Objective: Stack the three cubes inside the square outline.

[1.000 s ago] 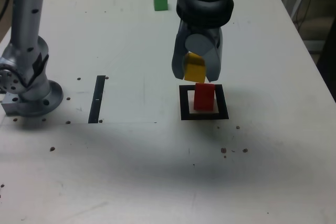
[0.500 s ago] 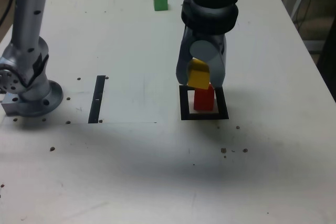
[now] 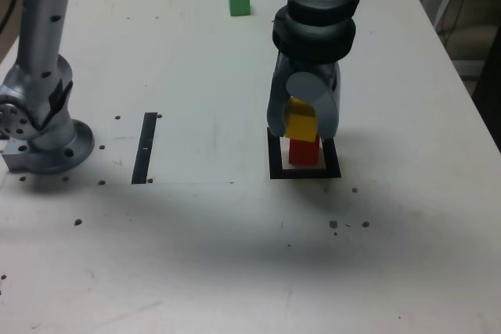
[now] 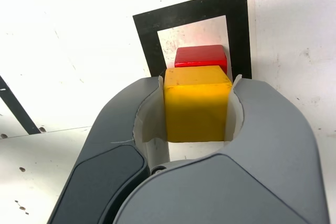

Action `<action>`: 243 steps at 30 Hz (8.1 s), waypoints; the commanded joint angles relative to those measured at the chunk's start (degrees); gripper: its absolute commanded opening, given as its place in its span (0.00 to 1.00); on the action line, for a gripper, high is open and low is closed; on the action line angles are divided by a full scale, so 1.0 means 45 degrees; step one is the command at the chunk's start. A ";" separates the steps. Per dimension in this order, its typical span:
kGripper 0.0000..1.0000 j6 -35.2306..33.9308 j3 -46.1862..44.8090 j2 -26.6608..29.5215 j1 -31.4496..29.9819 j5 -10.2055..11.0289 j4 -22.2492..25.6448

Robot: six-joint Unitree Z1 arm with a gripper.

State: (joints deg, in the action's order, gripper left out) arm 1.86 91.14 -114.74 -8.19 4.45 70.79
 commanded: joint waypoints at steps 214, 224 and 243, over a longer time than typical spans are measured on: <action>0.25 0.3738 0.4150 0.0987 0.1442 0.1083 0.5093; 0.25 0.2296 0.4432 0.0341 0.0190 0.0612 0.5090; 0.25 0.1296 0.4610 -0.1027 -0.0279 0.0996 0.5041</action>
State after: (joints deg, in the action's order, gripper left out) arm 7.83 111.37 -119.00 -9.15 9.16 92.93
